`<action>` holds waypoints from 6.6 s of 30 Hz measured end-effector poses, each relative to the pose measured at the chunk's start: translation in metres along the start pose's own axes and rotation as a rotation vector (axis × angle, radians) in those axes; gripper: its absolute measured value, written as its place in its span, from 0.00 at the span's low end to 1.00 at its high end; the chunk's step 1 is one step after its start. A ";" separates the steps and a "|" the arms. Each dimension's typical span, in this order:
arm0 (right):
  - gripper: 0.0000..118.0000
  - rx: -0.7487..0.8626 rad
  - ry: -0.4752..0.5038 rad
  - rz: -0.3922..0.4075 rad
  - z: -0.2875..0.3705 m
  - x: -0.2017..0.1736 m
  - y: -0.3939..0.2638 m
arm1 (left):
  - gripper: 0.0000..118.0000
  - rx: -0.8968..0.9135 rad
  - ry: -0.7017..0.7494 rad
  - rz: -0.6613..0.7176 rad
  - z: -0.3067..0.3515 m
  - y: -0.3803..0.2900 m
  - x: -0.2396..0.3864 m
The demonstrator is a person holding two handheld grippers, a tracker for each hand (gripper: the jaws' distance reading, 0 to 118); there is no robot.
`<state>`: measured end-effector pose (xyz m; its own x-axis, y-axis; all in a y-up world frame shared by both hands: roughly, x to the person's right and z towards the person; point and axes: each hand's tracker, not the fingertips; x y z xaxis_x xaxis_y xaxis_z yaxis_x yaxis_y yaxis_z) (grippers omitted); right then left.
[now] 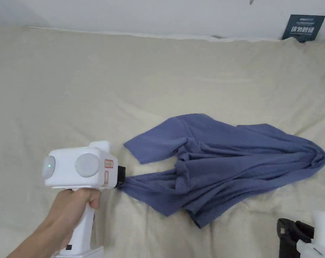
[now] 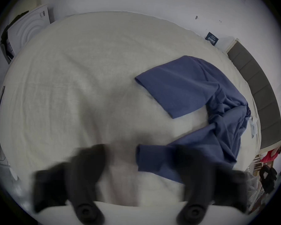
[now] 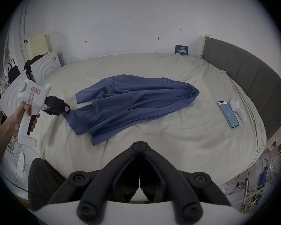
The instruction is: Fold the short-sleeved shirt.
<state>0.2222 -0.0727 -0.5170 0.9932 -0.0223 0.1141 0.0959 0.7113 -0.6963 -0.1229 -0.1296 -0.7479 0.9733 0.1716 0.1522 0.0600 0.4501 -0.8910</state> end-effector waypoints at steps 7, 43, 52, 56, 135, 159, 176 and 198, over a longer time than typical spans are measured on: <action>0.00 0.028 0.044 0.096 -0.039 -0.016 0.059 | 0.05 0.007 -0.090 0.013 0.016 -0.002 -0.004; 0.03 -0.251 0.265 0.490 -0.293 -0.127 0.270 | 0.05 0.027 -0.195 0.050 0.008 0.000 -0.028; 0.03 -0.017 0.068 0.417 -0.129 -0.032 0.314 | 0.05 0.174 -0.143 -0.011 0.108 0.023 -0.004; 0.03 0.118 -0.037 0.310 -0.028 0.034 0.321 | 0.05 0.270 -0.052 -0.075 0.160 0.042 0.007; 0.03 0.492 -0.272 0.037 -0.080 0.126 0.567 | 0.05 0.751 0.338 -0.033 0.182 0.451 0.045; 0.03 0.072 -0.070 -0.069 -0.061 0.134 0.096 | 0.05 0.229 0.203 0.036 0.068 0.038 -0.018; 0.03 -0.013 -0.036 -0.208 0.011 0.154 -0.048 | 0.05 0.104 0.186 -0.034 0.104 -0.109 -0.052; 0.29 -0.042 -0.155 -0.228 0.031 0.168 -0.073 | 0.54 0.181 0.156 0.096 0.143 -0.137 -0.097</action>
<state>0.3804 -0.1065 -0.4247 0.9240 -0.0682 0.3762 0.3217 0.6703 -0.6687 -0.2570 -0.0823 -0.5789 0.9959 0.0898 -0.0097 -0.0611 0.5906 -0.8046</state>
